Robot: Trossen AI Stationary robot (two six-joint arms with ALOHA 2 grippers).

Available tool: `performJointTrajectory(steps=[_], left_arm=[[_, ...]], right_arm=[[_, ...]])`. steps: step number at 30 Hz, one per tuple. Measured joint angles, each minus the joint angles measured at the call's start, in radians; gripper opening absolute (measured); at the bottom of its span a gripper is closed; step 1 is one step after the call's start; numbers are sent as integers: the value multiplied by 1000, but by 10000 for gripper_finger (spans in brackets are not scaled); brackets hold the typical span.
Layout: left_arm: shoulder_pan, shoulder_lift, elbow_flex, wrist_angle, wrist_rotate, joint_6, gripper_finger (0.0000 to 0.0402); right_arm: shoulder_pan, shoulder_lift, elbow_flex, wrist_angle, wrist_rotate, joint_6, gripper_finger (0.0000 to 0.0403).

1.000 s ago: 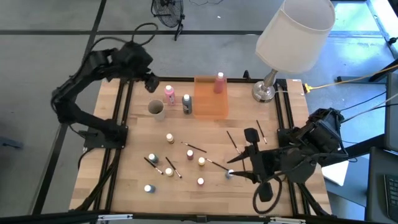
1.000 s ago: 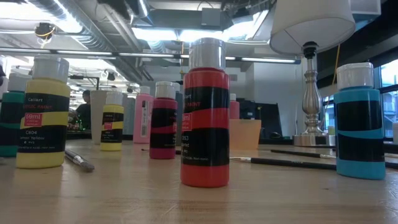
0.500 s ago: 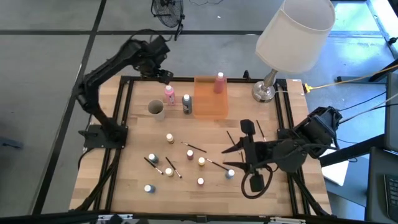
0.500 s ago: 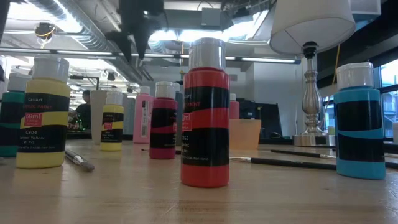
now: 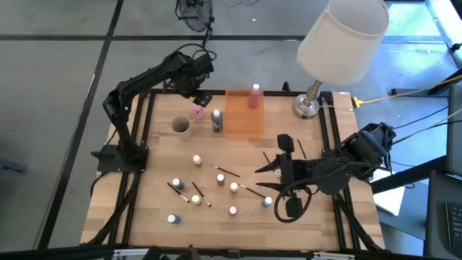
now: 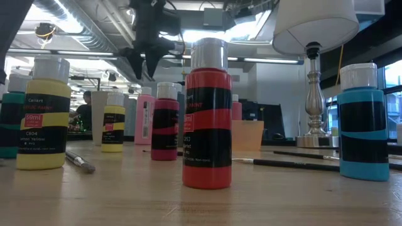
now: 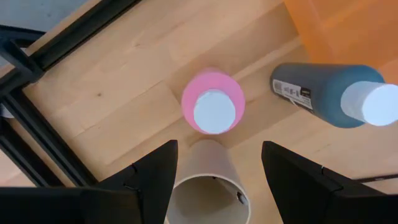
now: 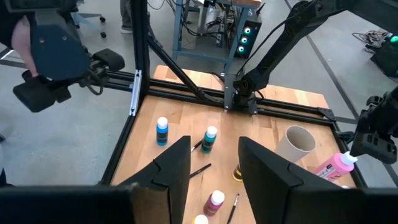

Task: Pick & Place Paint Supplies
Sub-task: Put the large pink paint bottle into the orange bin

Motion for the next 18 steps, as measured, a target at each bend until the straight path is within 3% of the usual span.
performJointTrajectory(steps=[10, 18], left_arm=[[2, 5, -9, 9, -37, 15, 229], [3, 8, -9, 34, 2, 19, 229]], right_arm=[[0, 0, 0, 0, 0, 0, 137], [0, 0, 0, -1, -1, 0, 137]])
